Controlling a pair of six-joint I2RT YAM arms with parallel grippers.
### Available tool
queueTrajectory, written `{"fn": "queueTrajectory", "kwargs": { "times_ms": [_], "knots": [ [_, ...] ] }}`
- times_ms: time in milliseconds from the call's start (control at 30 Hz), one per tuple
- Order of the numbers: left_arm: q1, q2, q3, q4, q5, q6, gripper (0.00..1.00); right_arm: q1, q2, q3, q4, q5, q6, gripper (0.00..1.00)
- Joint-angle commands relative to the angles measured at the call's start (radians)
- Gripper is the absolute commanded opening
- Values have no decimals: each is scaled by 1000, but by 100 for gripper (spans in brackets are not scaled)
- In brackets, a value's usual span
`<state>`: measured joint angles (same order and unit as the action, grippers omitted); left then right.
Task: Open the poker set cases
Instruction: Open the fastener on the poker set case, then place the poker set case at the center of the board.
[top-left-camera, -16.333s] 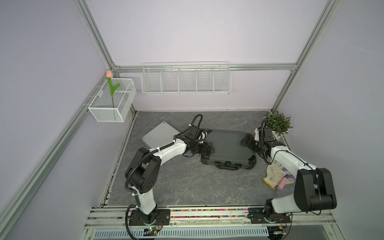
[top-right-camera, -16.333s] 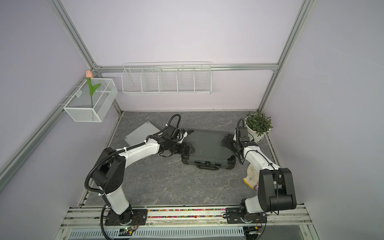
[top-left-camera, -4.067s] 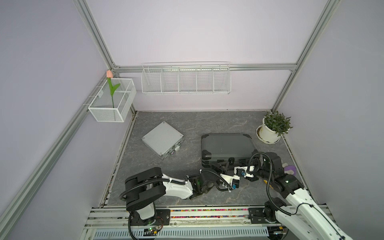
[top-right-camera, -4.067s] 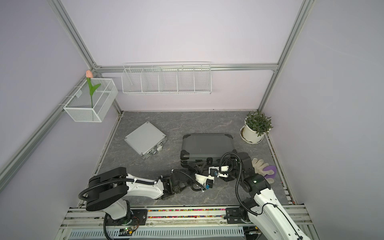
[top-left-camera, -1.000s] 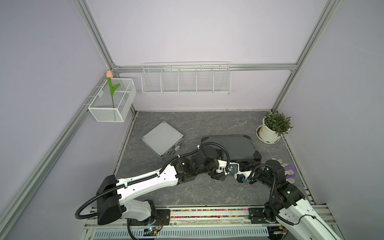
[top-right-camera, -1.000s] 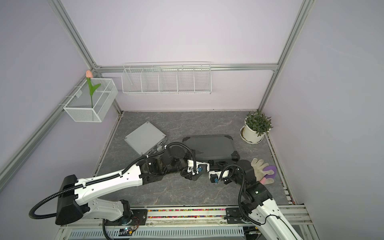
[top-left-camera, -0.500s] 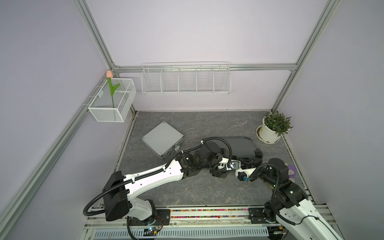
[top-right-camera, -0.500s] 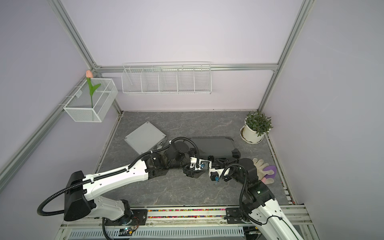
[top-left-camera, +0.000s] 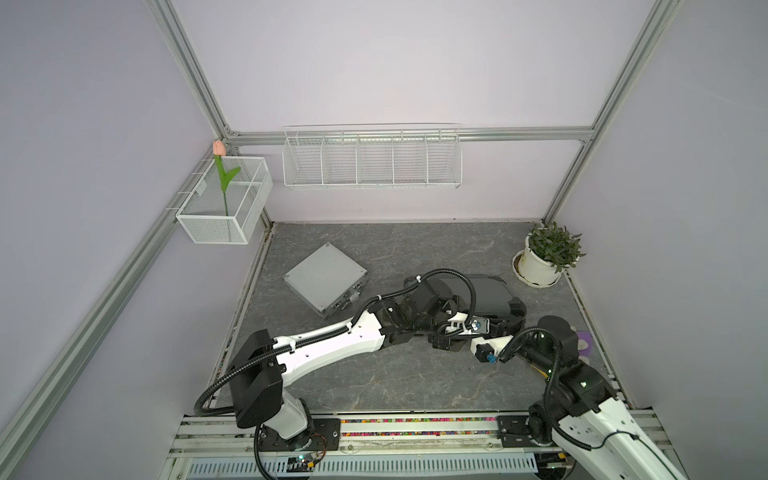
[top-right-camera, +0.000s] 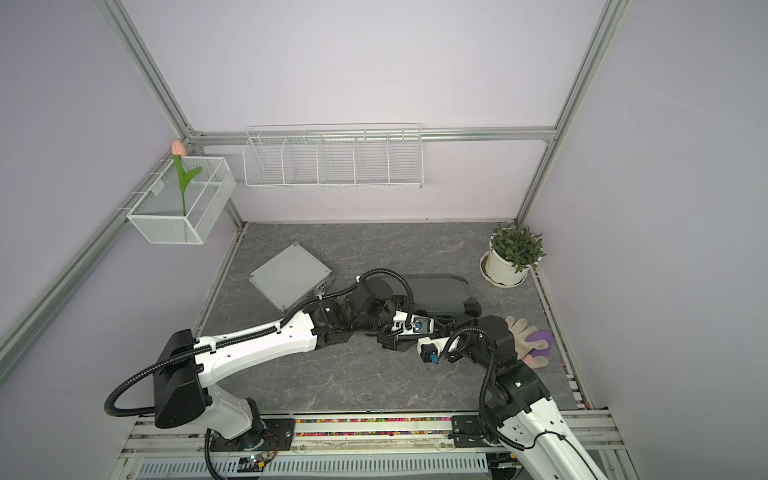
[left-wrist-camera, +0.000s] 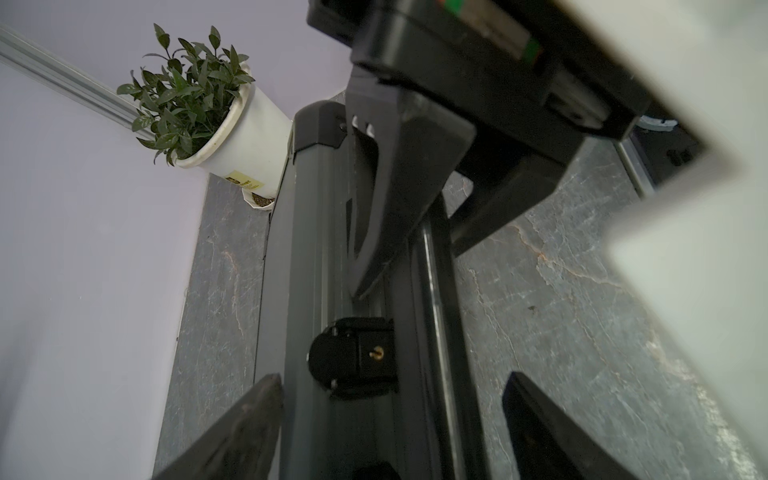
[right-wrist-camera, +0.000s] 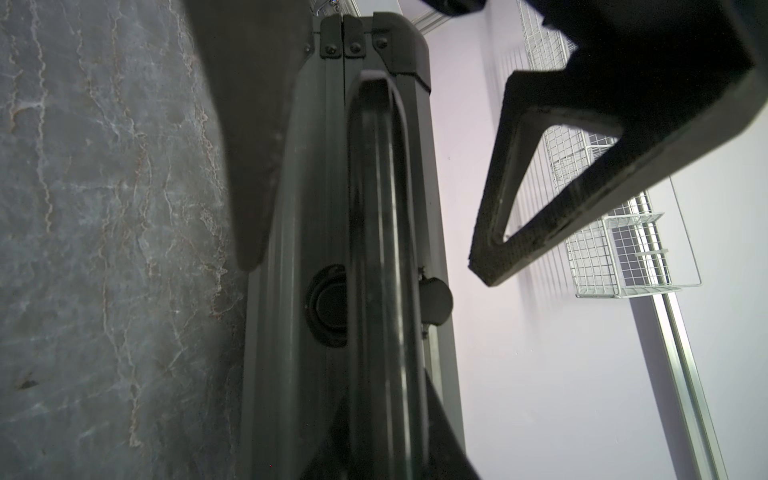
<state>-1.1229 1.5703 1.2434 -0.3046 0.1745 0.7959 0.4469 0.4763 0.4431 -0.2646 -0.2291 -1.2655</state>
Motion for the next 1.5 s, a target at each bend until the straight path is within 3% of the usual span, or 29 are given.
{"fn": "queueTrajectory", "kwargs": {
  "times_ms": [0,500,867,1167,1367,1467],
  "knots": [
    [9,22,40,-3,25,-4,83,10,-34,100,319,-81,1,7],
    [23,63,63,-17,55,-1,78,12,-19,103,319,-86,-10,7],
    [32,65,82,-52,94,11,57,12,-19,97,307,-76,-18,7],
    [37,62,93,-73,118,21,48,13,-14,95,311,-76,-18,7],
    [41,55,87,-67,114,17,48,12,-10,95,312,-76,-19,7],
    [41,46,81,-41,109,5,54,13,-10,93,310,-75,-20,7]
  ]
}}
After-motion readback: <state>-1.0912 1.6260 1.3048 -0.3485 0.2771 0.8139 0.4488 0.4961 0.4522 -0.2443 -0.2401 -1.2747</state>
